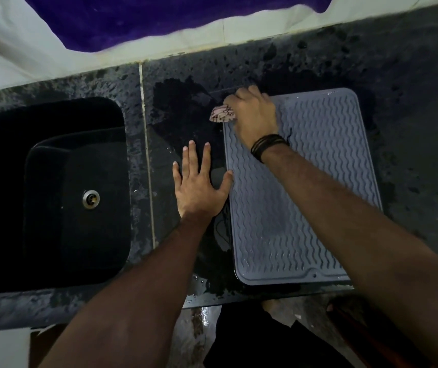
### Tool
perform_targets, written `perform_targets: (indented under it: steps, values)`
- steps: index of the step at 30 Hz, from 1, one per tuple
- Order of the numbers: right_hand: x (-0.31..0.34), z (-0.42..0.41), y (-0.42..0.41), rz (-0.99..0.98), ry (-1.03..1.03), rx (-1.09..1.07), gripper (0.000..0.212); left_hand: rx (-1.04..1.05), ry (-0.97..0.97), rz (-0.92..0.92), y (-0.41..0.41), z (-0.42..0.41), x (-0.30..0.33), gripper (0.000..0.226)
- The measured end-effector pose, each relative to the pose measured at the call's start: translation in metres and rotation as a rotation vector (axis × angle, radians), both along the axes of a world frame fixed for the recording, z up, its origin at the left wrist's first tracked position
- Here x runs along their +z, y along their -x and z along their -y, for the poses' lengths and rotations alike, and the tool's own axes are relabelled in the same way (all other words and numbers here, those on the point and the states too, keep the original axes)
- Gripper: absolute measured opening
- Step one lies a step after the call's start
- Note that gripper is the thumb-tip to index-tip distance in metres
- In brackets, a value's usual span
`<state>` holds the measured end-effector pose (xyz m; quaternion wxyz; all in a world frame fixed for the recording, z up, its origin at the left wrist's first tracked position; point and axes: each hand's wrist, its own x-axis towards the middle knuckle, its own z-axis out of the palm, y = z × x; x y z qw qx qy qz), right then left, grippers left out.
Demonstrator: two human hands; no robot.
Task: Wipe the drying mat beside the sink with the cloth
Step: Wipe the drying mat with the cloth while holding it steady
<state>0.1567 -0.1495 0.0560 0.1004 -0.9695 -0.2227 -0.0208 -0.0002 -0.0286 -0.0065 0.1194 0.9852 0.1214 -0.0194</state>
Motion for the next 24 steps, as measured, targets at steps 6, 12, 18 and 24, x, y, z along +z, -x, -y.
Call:
perform_targets:
  steps: [6,12,18,24]
  values:
    - [0.004,0.016,0.007,0.032,-0.069,-0.074,0.039,-0.002,0.003,0.006,0.000,-0.002,-0.004,0.083]
    - [-0.010,0.067,0.017,0.051,-0.154,-0.300,0.043,-0.015,0.015,0.002,0.000,-0.002,-0.003,0.083]
    - [-0.007,0.056,0.009,-0.041,-0.110,-0.294,0.043,-0.136,0.014,0.054,0.001,-0.001,-0.002,0.067]
    - [-0.001,0.050,0.004,0.028,-0.098,-0.252,0.039,-0.226,0.004,0.011,0.001,-0.002,0.000,0.053]
